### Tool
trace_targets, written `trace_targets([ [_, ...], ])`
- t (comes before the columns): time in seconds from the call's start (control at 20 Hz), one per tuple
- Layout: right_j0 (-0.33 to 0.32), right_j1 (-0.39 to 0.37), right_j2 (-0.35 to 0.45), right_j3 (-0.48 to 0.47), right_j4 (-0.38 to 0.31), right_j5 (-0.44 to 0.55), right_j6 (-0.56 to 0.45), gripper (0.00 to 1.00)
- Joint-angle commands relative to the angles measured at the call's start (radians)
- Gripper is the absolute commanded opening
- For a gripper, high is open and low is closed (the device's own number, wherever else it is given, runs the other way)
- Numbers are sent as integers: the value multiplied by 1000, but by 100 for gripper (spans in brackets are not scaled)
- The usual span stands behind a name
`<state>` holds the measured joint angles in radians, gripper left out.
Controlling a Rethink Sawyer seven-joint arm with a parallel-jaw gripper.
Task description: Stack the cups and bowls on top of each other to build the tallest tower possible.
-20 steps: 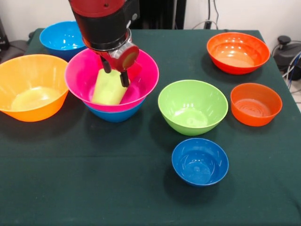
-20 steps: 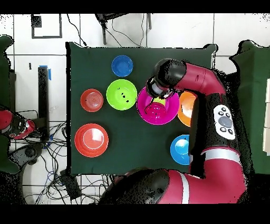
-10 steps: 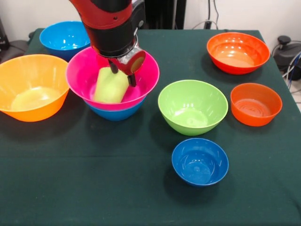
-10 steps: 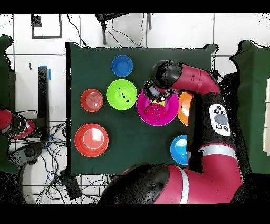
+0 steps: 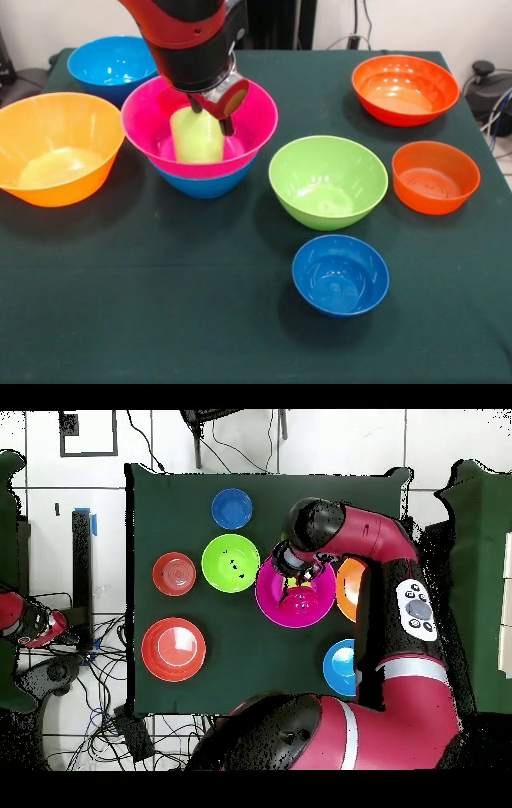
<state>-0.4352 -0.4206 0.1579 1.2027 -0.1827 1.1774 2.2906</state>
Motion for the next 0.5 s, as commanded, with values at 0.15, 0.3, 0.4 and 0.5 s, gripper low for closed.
trace_targets([
  [0.15,13,56,70,1,-89,64,-236,100],
  [0.3,24,59,73,-11,-85,66,-221,100],
  [0.4,33,67,75,-33,-83,74,-211,100],
  [0.5,43,78,76,-60,-85,80,-205,100],
])
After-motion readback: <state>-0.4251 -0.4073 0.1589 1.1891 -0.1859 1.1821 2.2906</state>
